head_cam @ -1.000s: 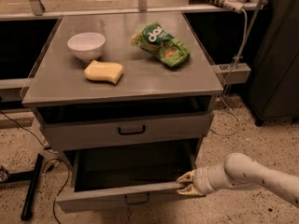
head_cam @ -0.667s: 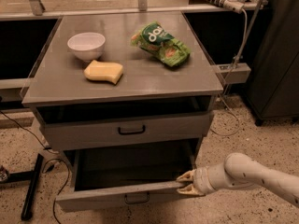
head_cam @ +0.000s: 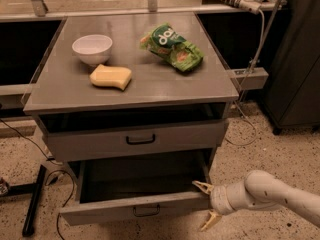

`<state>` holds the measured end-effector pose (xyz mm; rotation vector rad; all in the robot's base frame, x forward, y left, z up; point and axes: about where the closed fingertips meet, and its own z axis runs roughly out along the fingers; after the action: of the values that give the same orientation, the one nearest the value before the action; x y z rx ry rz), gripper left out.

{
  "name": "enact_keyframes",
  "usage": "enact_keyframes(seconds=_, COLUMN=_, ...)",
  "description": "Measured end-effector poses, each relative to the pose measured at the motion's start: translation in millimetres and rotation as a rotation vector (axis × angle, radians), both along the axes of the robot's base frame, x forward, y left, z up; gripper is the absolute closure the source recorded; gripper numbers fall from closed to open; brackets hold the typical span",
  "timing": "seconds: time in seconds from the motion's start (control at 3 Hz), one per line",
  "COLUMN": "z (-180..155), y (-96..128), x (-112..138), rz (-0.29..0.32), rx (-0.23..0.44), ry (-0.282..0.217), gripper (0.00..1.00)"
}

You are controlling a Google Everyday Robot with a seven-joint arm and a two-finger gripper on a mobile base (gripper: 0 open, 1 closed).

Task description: Open middle drawer

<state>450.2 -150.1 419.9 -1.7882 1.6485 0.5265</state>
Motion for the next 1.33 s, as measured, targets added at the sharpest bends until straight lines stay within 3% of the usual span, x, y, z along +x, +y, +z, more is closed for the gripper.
enact_keyframes(seconds=0.33, z=-13.0, y=-20.3, x=-34.6, rz=-0.012, rx=0.021, ry=0.045, gripper=0.37)
enact_keyframes(seconds=1.0, z=3.4, y=-19.5, x=-32.7, rz=-0.012, rx=0.021, ry=0.045, gripper=0.84)
enact_keyframes(seconds=1.33, z=8.9, y=-20.4, x=-32.7, rz=-0.012, rx=0.021, ry=0.045, gripper=1.00)
